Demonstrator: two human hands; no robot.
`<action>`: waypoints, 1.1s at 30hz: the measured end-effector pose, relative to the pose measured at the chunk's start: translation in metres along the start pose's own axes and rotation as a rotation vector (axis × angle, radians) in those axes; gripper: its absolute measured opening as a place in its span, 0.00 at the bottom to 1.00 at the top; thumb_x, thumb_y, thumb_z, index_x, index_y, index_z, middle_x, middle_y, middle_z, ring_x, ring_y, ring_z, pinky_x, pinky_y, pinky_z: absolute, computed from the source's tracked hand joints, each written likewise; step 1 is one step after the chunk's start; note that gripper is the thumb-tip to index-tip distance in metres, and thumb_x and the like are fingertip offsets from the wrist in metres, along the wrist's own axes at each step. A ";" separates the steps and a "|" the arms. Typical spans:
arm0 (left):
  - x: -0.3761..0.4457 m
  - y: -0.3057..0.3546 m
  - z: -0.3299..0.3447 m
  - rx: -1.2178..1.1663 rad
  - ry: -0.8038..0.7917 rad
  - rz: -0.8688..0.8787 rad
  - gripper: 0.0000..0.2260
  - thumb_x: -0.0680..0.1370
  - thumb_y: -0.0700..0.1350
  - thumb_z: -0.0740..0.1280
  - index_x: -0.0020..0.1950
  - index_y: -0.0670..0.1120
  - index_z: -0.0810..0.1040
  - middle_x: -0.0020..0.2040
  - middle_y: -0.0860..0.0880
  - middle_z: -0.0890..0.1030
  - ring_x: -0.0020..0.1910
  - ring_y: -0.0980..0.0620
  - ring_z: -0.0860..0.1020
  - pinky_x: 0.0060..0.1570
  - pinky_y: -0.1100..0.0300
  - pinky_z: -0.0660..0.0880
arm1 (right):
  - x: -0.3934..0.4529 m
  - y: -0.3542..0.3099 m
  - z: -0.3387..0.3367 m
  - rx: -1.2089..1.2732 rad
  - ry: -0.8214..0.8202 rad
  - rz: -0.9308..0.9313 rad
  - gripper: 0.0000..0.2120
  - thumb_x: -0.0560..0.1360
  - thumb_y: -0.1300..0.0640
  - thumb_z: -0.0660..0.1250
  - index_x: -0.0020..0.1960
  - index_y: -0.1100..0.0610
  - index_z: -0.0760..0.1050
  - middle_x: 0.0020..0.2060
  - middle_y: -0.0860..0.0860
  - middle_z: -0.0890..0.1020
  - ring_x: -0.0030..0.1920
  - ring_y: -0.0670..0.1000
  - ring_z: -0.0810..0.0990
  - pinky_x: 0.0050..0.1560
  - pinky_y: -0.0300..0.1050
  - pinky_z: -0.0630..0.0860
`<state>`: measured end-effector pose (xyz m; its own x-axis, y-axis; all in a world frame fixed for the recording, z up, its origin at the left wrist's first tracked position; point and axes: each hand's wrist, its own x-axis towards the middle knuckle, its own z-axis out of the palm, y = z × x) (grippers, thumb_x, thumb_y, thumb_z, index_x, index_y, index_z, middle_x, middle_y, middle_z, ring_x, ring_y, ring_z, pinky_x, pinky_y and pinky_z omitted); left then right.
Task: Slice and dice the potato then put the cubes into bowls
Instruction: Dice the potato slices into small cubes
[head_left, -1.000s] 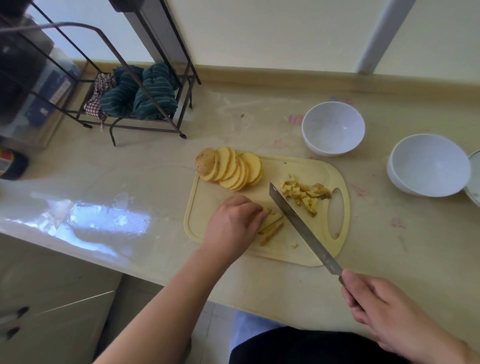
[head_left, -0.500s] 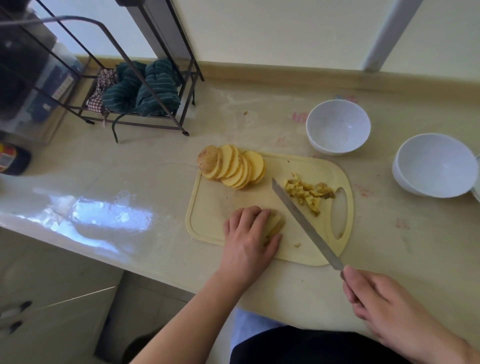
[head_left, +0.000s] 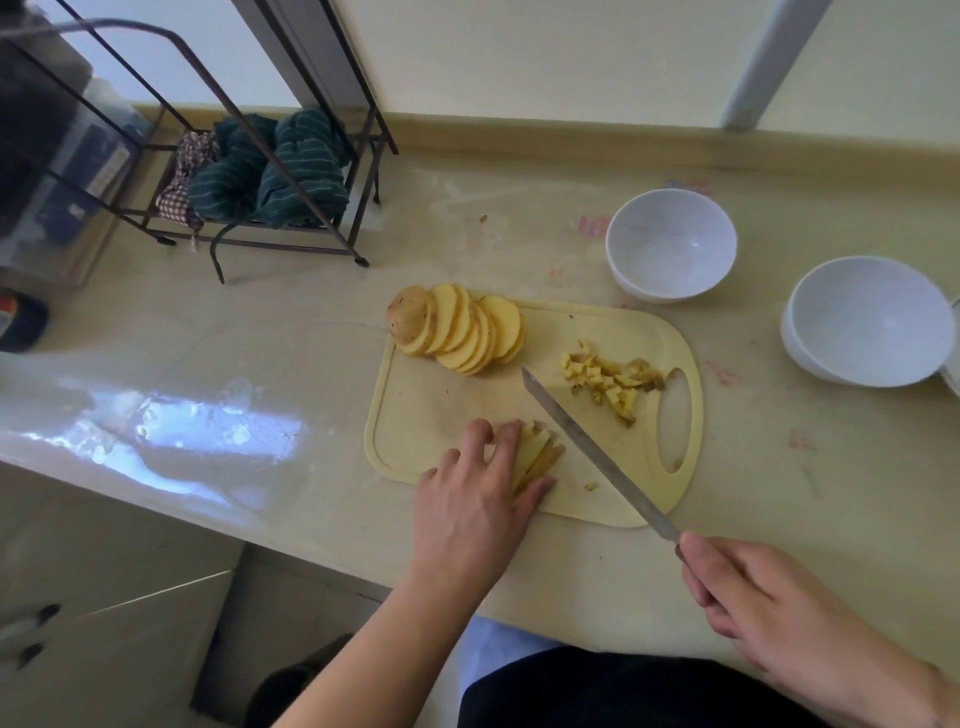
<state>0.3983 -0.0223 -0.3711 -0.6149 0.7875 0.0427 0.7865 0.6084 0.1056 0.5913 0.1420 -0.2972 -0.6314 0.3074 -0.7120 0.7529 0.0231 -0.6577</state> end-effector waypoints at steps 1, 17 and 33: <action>0.001 0.001 -0.001 -0.019 0.002 0.014 0.25 0.78 0.63 0.64 0.67 0.48 0.78 0.57 0.47 0.77 0.37 0.47 0.82 0.27 0.56 0.74 | 0.000 0.000 0.000 -0.004 0.010 -0.005 0.32 0.66 0.24 0.52 0.35 0.55 0.67 0.25 0.48 0.63 0.26 0.47 0.59 0.25 0.36 0.58; 0.014 -0.005 -0.009 -0.412 0.201 0.177 0.16 0.76 0.57 0.71 0.55 0.47 0.77 0.56 0.48 0.76 0.45 0.50 0.78 0.35 0.57 0.76 | -0.007 -0.006 0.003 0.272 -0.009 0.078 0.28 0.74 0.33 0.54 0.38 0.60 0.66 0.30 0.57 0.61 0.24 0.49 0.55 0.22 0.36 0.54; 0.031 0.018 0.012 -0.199 0.071 0.704 0.08 0.77 0.40 0.71 0.55 0.46 0.83 0.44 0.50 0.81 0.43 0.47 0.75 0.43 0.53 0.69 | -0.025 -0.021 0.004 0.328 0.078 0.085 0.34 0.64 0.26 0.58 0.36 0.59 0.67 0.29 0.55 0.62 0.24 0.48 0.56 0.22 0.36 0.54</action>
<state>0.3945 0.0141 -0.3797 0.0246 0.9728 0.2304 0.9754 -0.0738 0.2076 0.5904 0.1297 -0.2663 -0.5437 0.3671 -0.7547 0.6942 -0.3087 -0.6503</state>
